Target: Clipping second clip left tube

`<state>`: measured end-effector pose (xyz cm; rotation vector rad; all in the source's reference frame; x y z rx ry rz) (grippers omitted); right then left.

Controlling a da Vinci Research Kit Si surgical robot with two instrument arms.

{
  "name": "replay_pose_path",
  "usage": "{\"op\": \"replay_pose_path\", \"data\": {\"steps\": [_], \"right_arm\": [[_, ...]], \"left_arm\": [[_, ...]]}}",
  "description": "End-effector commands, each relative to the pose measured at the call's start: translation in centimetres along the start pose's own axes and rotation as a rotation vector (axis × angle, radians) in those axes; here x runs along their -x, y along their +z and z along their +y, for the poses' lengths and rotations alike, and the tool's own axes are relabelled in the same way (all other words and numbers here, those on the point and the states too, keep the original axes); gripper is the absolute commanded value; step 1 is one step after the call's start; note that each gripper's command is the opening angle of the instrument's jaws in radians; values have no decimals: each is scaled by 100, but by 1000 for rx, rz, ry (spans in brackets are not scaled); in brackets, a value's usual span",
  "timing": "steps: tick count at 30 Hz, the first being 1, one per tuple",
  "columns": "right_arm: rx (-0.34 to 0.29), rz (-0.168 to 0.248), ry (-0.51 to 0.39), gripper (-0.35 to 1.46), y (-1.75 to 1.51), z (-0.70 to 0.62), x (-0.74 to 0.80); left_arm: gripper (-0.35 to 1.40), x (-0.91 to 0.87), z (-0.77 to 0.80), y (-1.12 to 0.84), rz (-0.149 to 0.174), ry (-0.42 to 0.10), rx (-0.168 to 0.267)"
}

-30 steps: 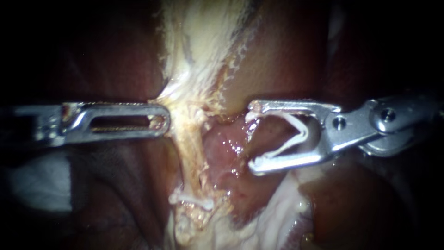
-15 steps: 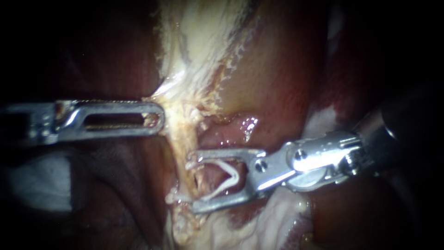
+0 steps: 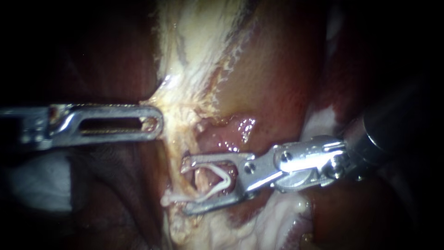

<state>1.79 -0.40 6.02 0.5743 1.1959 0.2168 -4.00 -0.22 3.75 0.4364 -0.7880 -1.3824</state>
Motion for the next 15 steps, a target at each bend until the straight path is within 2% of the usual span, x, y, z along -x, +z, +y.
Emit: {"op": "replay_pose_path", "data": {"steps": [1, 9, 15], "right_arm": [[-1, 1, 0, 58, 2, 0, 0], [-53, 11, 25, 58, 29, -3, 3], [-78, 15, 34, 56, 41, -5, 0]], "left_arm": [[-35, 0, -1, 0, 2, 0, 3], [-35, 0, -3, -1, 2, -1, 3], [-35, 0, -2, 0, 2, 0, 3]]}}
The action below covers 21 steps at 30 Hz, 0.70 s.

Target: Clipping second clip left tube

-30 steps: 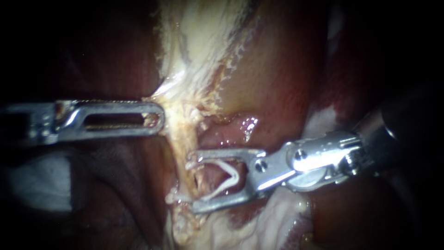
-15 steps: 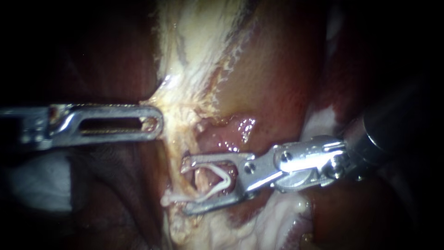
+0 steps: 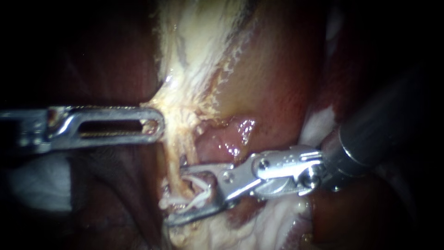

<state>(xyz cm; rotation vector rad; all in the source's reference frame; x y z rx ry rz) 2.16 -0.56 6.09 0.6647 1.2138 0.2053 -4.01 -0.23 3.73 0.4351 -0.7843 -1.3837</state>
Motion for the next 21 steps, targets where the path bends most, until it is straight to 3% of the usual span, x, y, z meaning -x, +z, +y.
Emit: {"op": "replay_pose_path", "data": {"steps": [1, 14, 16, 19, 21], "right_arm": [[1, 0, -2, 56, 1, 0, 0], [-17, 1, 9, 46, 19, 1, 2], [-18, 1, 8, 29, 17, 0, 3], [-10, 0, 8, -35, 9, -3, 4], [0, -1, 9, -35, 4, -3, 3]], "left_arm": [[-35, 0, 1, 1, 0, 0, 0], [-35, -1, 1, 3, -1, 0, 0], [-35, -1, 1, 3, -1, 1, 0], [-35, -1, 1, 3, 0, 1, 0], [-35, -1, 2, 3, 0, 1, 0]]}}
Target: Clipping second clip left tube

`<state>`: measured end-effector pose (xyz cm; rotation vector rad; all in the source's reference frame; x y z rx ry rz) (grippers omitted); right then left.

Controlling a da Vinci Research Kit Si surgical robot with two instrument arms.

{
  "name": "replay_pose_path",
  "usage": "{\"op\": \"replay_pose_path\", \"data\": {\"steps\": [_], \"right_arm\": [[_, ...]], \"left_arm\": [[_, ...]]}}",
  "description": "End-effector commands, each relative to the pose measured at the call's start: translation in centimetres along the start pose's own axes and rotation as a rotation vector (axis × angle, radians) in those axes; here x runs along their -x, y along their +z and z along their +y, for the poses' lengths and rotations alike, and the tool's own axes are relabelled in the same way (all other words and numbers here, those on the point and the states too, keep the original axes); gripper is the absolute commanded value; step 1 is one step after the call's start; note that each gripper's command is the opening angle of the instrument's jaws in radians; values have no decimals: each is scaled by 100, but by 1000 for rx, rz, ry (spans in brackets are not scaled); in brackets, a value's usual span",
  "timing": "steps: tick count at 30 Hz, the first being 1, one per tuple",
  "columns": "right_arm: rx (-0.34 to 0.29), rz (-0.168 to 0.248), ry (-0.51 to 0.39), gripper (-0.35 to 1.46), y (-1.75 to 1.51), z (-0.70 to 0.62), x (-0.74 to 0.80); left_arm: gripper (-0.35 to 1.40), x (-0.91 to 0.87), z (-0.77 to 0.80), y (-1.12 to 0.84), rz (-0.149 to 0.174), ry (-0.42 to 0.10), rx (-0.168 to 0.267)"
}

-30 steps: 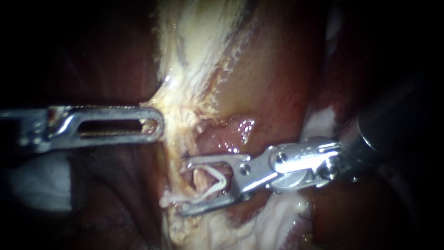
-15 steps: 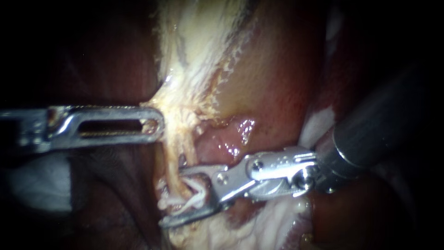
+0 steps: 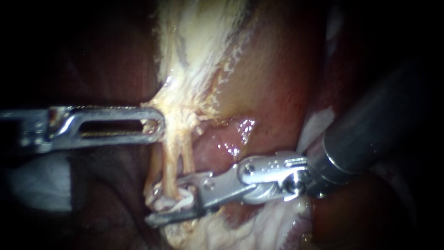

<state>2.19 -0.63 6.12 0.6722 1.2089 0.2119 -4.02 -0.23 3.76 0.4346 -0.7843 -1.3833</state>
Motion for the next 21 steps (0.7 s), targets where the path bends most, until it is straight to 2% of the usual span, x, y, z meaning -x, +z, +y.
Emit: {"op": "replay_pose_path", "data": {"steps": [1, 21], "right_arm": [[10, 0, 0, -35, -4, 0, -2], [15, -12, 17, -35, -4, -1, 0]], "left_arm": [[-35, 0, 1, 0, 0, 0, -1], [-35, 2, 8, 3, 1, 2, -3]]}}
